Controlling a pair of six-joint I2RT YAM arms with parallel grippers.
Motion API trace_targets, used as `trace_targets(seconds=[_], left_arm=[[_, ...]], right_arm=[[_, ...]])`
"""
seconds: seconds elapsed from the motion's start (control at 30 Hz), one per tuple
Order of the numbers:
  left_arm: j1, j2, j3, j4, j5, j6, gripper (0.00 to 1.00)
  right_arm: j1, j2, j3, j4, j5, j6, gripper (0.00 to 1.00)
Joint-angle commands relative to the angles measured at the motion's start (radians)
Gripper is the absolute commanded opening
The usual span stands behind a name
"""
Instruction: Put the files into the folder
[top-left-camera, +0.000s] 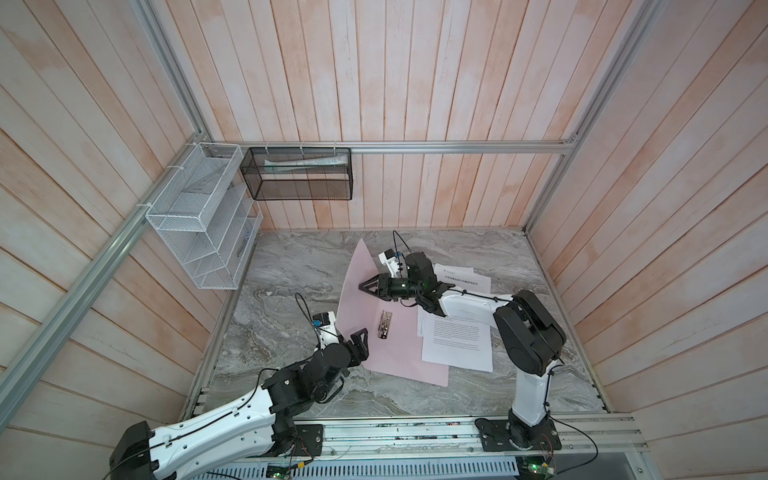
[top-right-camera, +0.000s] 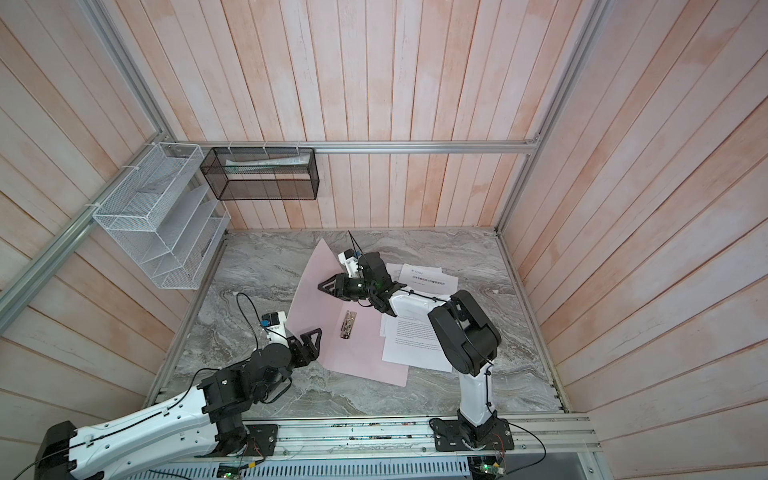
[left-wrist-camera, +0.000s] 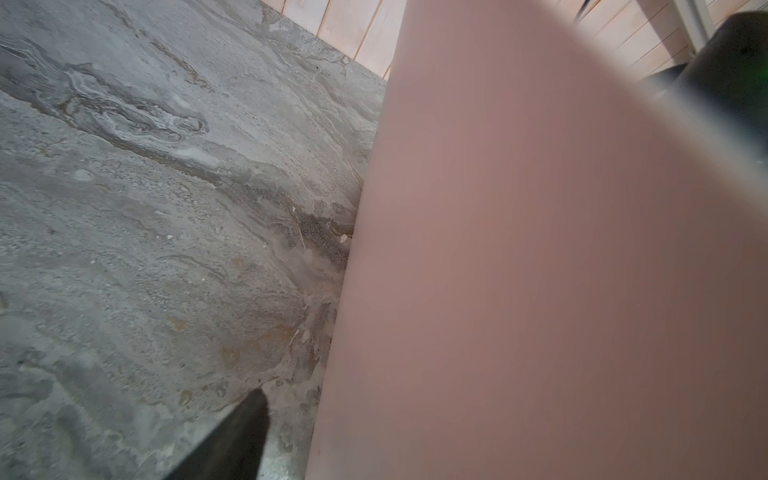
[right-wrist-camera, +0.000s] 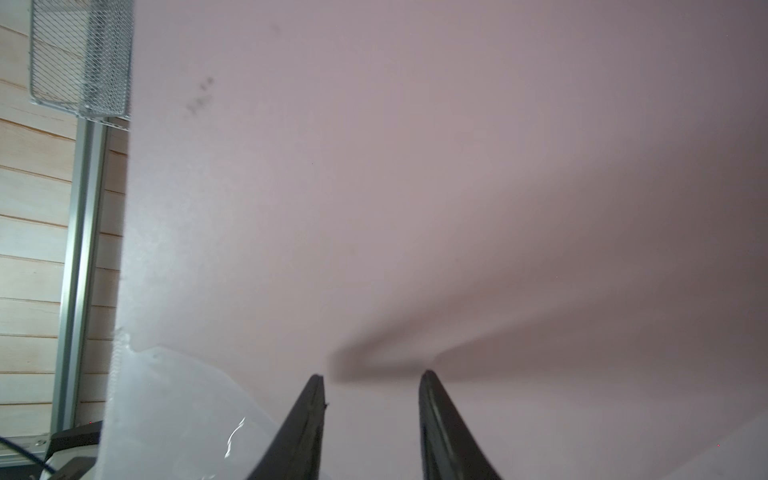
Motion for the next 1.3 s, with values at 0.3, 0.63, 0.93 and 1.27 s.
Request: trace_targets(seconds=[0.3,0.63,0.93,1.27], left_arm=[[-0.001,-0.268,0.223,-0.295,-0.041,0.087,1.00],[0.000,-0.134,0.206,-0.080,0.012,0.255,1.00],[0.016,0.083,0.157,0.144,0.075,0.370,1.00],[0.204,0.309,0.079,0.391,0.289,0.400,1.00]], right_arm=[[0.085,0.284,0.434,-0.343,0.016,-0.177,0.36],[0.119,0.572,0.805,-0.543,-0.029,-0.223,0.35],[0.099,0.434,0.604,-0.462,0.002,-0.216,0.34],[0.053,0.018,0.080,-0.426,0.284,-0.214,0.37]])
